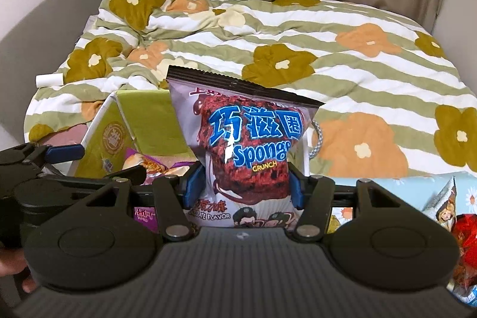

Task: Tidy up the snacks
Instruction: 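Carry both bags into the yellow box and open both grippers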

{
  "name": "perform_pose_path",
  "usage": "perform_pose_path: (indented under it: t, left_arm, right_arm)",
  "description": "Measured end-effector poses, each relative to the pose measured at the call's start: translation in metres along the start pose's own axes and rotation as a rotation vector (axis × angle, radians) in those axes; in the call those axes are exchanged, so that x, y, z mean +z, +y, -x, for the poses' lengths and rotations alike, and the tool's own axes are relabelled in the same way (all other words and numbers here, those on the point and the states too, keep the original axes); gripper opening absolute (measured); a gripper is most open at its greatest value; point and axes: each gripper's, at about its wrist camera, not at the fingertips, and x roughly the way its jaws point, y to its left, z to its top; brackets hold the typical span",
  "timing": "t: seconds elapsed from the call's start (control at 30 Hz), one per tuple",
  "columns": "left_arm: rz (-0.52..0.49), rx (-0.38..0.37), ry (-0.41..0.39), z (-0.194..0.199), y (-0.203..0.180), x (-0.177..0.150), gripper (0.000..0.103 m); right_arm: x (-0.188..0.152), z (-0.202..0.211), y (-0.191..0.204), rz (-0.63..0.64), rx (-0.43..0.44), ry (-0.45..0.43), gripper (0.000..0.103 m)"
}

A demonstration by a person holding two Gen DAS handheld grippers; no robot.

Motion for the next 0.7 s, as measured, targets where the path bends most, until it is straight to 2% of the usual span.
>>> perform_pose_path:
  t: [0.23,0.57,0.6,0.63,0.67,0.7]
  left_arm:
    - [0.03,0.052,-0.062,0.04,0.0,-0.001,0.099]
    - [0.043,0.119,-0.065,0.044,0.002,-0.008,0.099]
    - [0.047,0.123,-0.062,0.043,0.003,-0.01,0.099]
    - [0.053,0.125,-0.058,0.042,0.004,-0.011,0.099]
    - [0.058,0.128,-0.053,0.04,0.005,-0.012,0.099]
    - [0.06,0.132,-0.049,0.039,0.005,-0.014,0.099]
  right_arm:
    - [0.007,0.005,0.013,0.042,0.098,-0.003,0.071]
    - [0.016,-0.037,0.023,0.08,0.111,0.067,0.074]
    - [0.015,-0.041,0.023,0.076,0.098,0.069,0.08]
    - [0.013,-0.044,0.022,0.072,0.083,0.065,0.095]
    - [0.011,-0.046,0.02,0.062,0.07,0.054,0.103]
    - [0.009,-0.047,0.018,0.052,0.064,0.045,0.103]
